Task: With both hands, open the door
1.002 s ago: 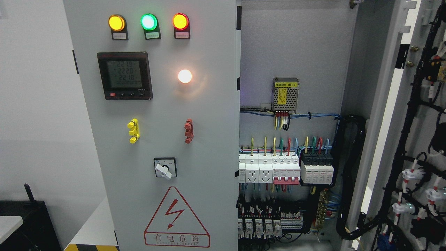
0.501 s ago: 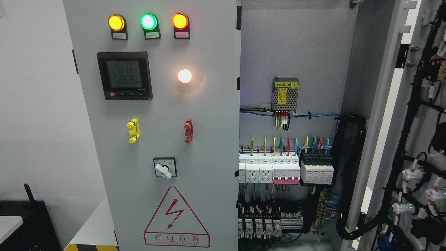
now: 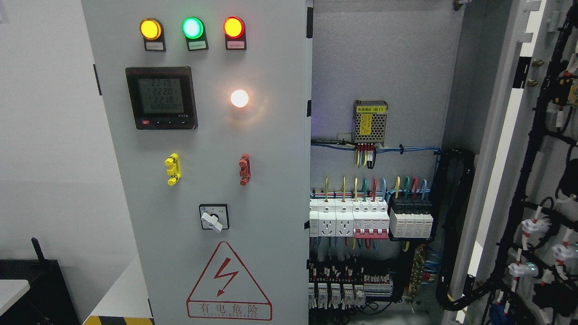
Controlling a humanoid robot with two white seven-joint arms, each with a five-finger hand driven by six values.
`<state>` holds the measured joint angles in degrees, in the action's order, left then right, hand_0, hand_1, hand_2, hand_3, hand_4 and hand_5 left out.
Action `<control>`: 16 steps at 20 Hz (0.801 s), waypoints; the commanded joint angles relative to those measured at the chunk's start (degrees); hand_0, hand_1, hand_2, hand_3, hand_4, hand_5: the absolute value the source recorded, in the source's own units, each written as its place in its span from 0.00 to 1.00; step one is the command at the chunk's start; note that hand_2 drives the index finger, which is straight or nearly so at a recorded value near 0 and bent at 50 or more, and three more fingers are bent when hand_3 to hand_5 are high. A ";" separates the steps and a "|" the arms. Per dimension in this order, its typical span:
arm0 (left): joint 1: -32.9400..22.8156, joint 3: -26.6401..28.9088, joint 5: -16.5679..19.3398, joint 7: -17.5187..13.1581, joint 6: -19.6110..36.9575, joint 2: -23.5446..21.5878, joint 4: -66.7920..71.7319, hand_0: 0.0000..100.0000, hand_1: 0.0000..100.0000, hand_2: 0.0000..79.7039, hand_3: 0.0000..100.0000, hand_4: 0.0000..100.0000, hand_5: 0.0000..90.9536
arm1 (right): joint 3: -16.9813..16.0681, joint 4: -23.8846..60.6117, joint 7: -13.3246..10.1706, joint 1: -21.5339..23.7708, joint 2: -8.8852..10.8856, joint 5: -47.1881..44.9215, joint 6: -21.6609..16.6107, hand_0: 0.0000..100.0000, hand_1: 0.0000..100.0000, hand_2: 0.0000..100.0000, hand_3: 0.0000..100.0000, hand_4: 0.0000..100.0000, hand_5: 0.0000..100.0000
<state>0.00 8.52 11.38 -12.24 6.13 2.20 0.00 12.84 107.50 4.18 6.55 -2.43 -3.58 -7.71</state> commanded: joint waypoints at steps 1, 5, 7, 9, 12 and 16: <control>-1.32 0.01 -0.04 0.02 0.02 0.00 0.52 0.00 0.00 0.00 0.00 0.00 0.00 | 1.22 -3.96 0.04 -5.93 -2.14 0.06 1.64 0.38 0.00 0.00 0.00 0.00 0.00; -1.32 0.01 0.05 0.02 0.02 0.00 0.52 0.00 0.00 0.00 0.00 0.00 0.00 | 2.01 -7.30 0.04 -9.97 -2.66 -0.03 3.58 0.38 0.00 0.00 0.00 0.00 0.00; -1.32 0.01 -0.04 0.02 0.02 0.00 0.52 0.00 0.00 0.00 0.00 0.00 0.00 | 2.01 -8.53 0.04 -11.73 -3.37 -0.03 5.15 0.38 0.00 0.00 0.00 0.00 0.00; -1.32 0.01 -0.04 0.02 0.02 0.00 0.52 0.00 0.00 0.00 0.00 0.00 0.00 | 2.01 -9.24 0.04 -13.14 -3.54 -0.20 6.39 0.38 0.00 0.00 0.00 0.00 0.00; -1.32 0.01 -0.04 0.02 0.02 0.00 0.52 0.00 0.00 0.00 0.00 0.00 0.00 | 2.01 -10.47 0.04 -14.98 -3.63 -0.20 7.09 0.38 0.00 0.00 0.00 0.00 0.00; -1.32 0.01 0.04 0.02 0.02 0.00 0.52 0.00 0.00 0.00 0.00 0.00 0.00 | 1.75 -12.23 0.04 -16.75 -3.63 -0.38 7.98 0.38 0.00 0.00 0.00 0.00 0.00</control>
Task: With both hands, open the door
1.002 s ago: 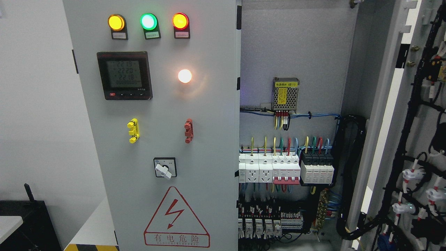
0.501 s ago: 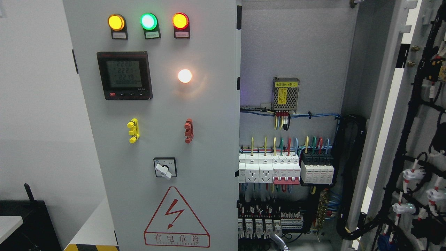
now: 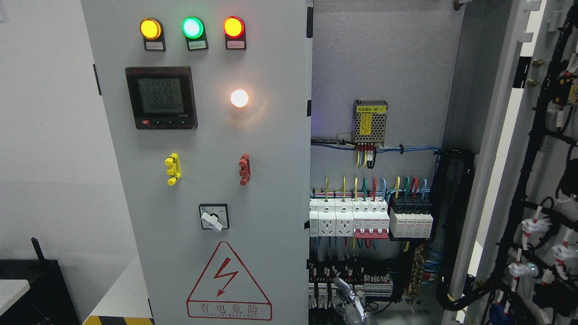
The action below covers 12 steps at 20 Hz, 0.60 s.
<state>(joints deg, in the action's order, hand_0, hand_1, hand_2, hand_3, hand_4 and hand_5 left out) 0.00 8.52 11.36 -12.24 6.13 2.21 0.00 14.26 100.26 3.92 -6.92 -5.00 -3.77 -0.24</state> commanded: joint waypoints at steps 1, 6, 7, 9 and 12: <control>-1.32 0.01 0.07 0.02 0.03 0.08 0.53 0.00 0.00 0.00 0.00 0.00 0.00 | 0.33 -5.50 0.30 -3.54 -1.07 -0.18 0.51 0.38 0.00 0.00 0.00 0.00 0.00; -1.32 0.01 -0.02 0.02 0.03 -0.01 0.53 0.00 0.00 0.00 0.00 0.00 0.00 | -0.20 -8.14 0.30 -5.64 -1.51 -0.18 0.68 0.38 0.00 0.00 0.00 0.00 0.00; -1.32 0.01 0.07 0.02 0.03 -0.01 0.53 0.00 0.00 0.00 0.00 0.00 0.00 | -0.28 -8.76 0.30 -6.17 -1.51 -0.18 0.68 0.38 0.00 0.00 0.00 0.00 0.00; -1.32 0.01 -0.02 0.02 0.03 -0.01 0.53 0.00 0.00 0.00 0.00 0.00 0.00 | -0.28 -9.90 0.30 -6.96 -1.42 -0.27 0.68 0.38 0.00 0.00 0.00 0.00 0.00; -1.32 0.01 -0.02 0.02 0.03 -0.01 0.53 0.00 0.00 0.00 0.00 0.00 0.00 | -0.46 -11.83 0.38 -8.37 -1.51 -0.27 0.68 0.38 0.00 0.00 0.00 0.00 0.00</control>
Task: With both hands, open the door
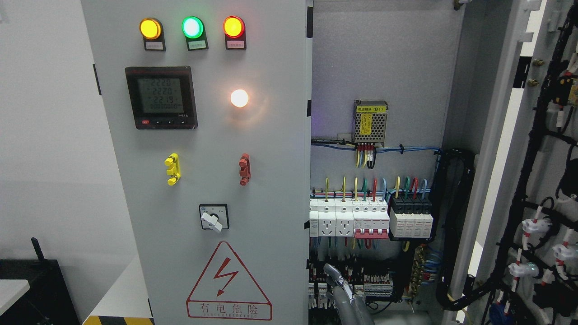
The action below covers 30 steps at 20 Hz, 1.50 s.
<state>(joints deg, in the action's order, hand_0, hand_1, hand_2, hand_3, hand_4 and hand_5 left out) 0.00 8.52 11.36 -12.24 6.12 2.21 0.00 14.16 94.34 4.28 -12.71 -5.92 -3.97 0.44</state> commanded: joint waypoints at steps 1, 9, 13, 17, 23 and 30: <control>-1.32 0.00 -0.02 0.02 0.03 -0.01 0.53 0.00 0.00 0.00 0.00 0.00 0.00 | -0.79 -6.53 0.03 -2.93 -0.59 -0.16 0.00 0.38 0.00 0.00 0.00 0.00 0.00; -1.32 0.00 -0.02 0.02 0.03 -0.01 0.53 0.00 0.00 0.00 0.00 0.00 0.00 | -2.29 -10.14 0.12 -5.39 -0.50 -0.95 -0.09 0.38 0.00 0.00 0.00 0.00 0.00; -1.32 0.00 0.07 0.02 0.03 -0.01 0.53 0.00 0.00 0.00 0.00 0.00 0.00 | -2.29 -10.40 0.20 -6.10 -0.41 -0.95 -0.09 0.38 0.00 0.00 0.00 0.00 0.00; -1.32 0.00 -0.02 0.02 0.03 -0.01 0.53 0.00 0.00 0.00 0.00 0.00 0.00 | -2.03 -10.41 0.38 -7.41 -0.32 -1.48 -0.09 0.38 0.00 0.00 0.00 0.00 0.00; -1.32 0.00 -0.02 0.02 0.03 -0.01 0.53 0.00 0.00 0.00 0.00 0.00 0.00 | -1.85 -11.72 0.47 -8.65 -0.23 -1.74 0.00 0.38 0.00 0.00 0.00 0.00 0.00; -1.32 0.00 -0.02 0.02 0.03 -0.01 0.53 0.00 0.00 0.00 0.00 0.00 0.00 | -1.42 -11.46 0.56 -8.82 0.03 -4.19 0.08 0.38 0.00 0.00 0.00 0.00 0.00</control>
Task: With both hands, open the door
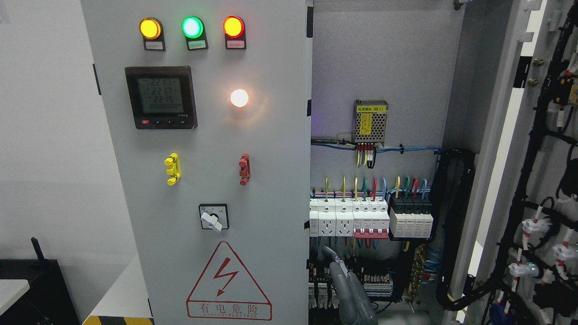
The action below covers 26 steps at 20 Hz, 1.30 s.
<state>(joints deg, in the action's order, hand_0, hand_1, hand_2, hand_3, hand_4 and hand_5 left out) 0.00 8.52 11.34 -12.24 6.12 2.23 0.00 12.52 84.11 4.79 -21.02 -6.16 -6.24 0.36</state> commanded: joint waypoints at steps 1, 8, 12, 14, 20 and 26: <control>-1.32 0.00 0.08 0.03 0.03 -0.03 0.53 0.00 0.00 0.00 0.00 0.00 0.00 | 0.23 -1.23 0.04 -0.60 0.35 -2.11 0.17 0.38 0.00 0.00 0.00 0.00 0.00; -1.32 0.00 -0.01 0.03 0.03 -0.03 0.53 0.00 0.00 0.00 0.00 0.00 0.00 | 0.14 -1.06 1.71 -1.48 0.53 -2.20 0.52 0.38 0.00 0.00 0.00 0.00 0.00; -1.32 0.00 -0.01 0.03 0.03 -0.03 0.53 0.00 0.00 0.00 0.00 0.00 0.00 | 0.14 -1.14 1.80 -1.83 0.53 -2.28 0.52 0.38 0.00 0.00 0.00 0.00 0.00; -1.32 0.00 0.08 0.03 0.03 0.06 0.53 0.00 0.00 0.00 0.00 0.00 0.00 | 0.14 -1.15 2.15 -2.10 0.53 -2.28 0.52 0.38 0.00 0.00 0.00 0.00 0.00; -1.32 0.00 -0.01 0.03 0.03 -0.03 0.53 0.00 0.00 0.00 0.00 0.00 0.00 | 0.23 -0.88 2.24 -1.66 0.62 -2.81 0.52 0.38 0.00 0.00 0.00 0.00 0.00; -1.32 0.00 -0.01 0.03 0.03 -0.03 0.53 0.00 0.00 0.00 0.00 0.00 0.00 | 0.31 -0.44 3.82 -1.48 1.06 -2.99 0.52 0.38 0.00 0.00 0.00 0.00 0.00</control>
<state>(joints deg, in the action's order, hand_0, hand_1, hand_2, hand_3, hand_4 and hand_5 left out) 0.00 8.52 11.37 -12.24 6.12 2.23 0.00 12.69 83.26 7.61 -22.73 -5.58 -8.97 0.92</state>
